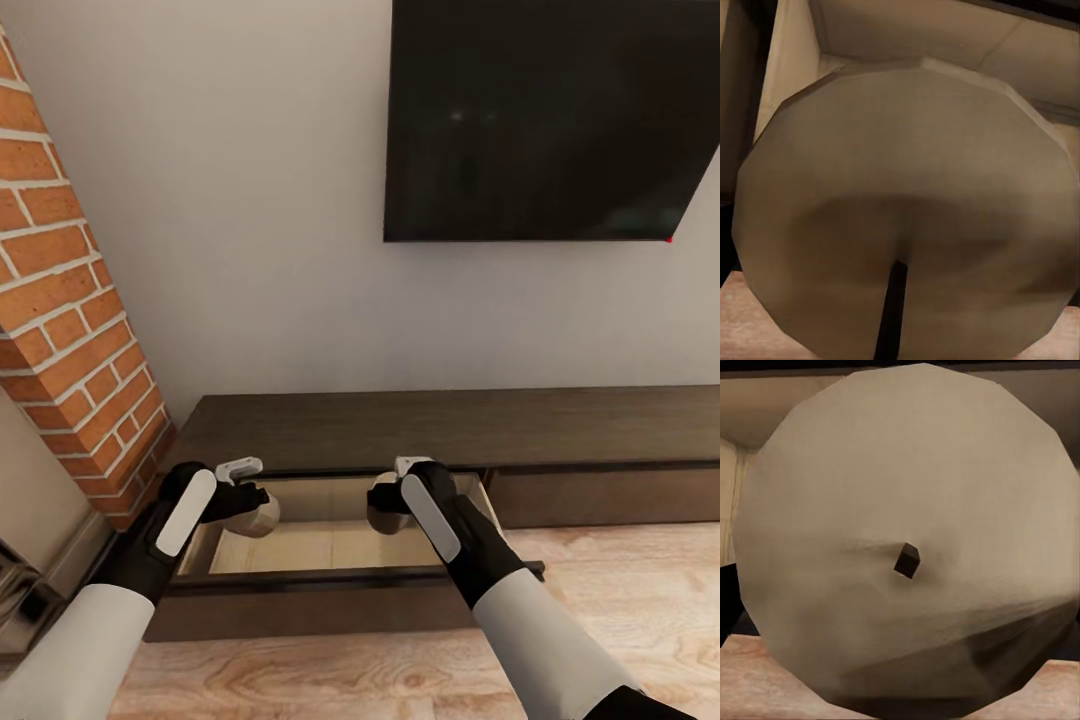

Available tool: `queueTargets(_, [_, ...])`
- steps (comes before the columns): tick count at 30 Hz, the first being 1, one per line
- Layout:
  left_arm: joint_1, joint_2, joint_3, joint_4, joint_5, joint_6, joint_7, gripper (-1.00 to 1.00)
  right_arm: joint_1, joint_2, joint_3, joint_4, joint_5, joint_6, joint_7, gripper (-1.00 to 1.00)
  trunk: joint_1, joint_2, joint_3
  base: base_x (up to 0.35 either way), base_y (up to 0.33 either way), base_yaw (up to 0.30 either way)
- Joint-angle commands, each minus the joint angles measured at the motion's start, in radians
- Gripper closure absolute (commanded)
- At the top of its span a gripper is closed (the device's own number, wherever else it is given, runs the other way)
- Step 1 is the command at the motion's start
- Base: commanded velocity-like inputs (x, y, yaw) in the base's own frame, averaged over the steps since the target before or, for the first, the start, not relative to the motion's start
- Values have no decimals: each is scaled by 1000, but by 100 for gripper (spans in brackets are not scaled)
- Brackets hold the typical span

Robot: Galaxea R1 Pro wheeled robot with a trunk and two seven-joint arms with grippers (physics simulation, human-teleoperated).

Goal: Place each of the two pumpkins and all three candles from the living room inside a cabinet in the living room (use any cabinet), then make sure every cabinet is closed, and position the cauldron so it is next to a table in the living room.

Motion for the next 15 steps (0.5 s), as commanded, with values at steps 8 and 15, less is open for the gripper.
queueTargets(8, [-9,-13,-2,163,-9,-3,-1,100,0,2,25,80,4,-7,-1,100,0,0,0,1,0,0])
queueTargets(15, [-26,-16,-2,249,-36,-153,-1,100,0,1,125,107,11,-90,60,100,0,0,0,0,0,0])
